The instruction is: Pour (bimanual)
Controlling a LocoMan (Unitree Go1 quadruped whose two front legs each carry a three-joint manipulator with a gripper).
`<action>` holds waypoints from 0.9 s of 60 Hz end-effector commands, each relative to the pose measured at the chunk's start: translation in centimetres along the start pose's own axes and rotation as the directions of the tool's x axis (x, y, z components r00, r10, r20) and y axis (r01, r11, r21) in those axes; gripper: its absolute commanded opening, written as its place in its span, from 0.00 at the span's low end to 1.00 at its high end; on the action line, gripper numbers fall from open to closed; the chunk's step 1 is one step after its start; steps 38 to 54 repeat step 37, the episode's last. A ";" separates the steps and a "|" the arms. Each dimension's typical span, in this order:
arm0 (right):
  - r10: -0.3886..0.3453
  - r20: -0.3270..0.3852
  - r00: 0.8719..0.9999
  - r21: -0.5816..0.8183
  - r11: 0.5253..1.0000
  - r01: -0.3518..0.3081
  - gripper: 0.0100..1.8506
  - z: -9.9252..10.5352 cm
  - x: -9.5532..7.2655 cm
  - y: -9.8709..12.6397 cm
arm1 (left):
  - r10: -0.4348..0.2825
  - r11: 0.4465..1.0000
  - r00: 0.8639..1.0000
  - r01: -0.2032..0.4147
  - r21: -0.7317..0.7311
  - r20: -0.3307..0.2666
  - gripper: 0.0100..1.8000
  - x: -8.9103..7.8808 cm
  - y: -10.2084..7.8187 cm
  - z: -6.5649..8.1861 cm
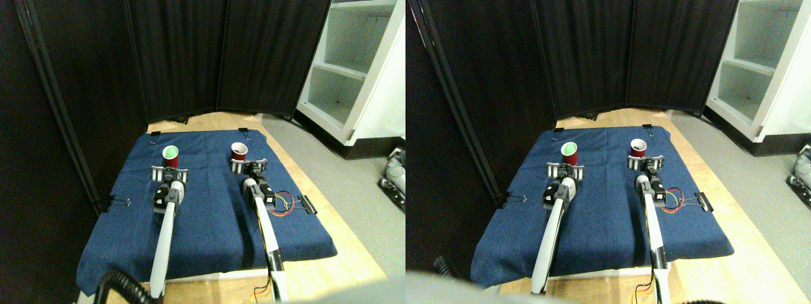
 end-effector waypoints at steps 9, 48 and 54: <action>0.116 -0.040 0.992 -0.041 0.992 -0.117 0.85 0.0 -1.3 1.5 | -0.262 0.953 0.961 0.243 0.179 0.089 0.65 -2.4 -1.5 0.3; 0.168 -0.047 0.985 -0.054 0.984 -0.171 0.68 -0.1 -2.4 2.5 | -0.573 0.797 0.811 0.518 0.311 0.120 0.48 -2.2 -3.0 0.5; 0.168 -0.047 0.985 -0.054 0.984 -0.171 0.68 -0.1 -2.4 2.5 | -0.573 0.797 0.811 0.518 0.311 0.120 0.48 -2.2 -3.0 0.5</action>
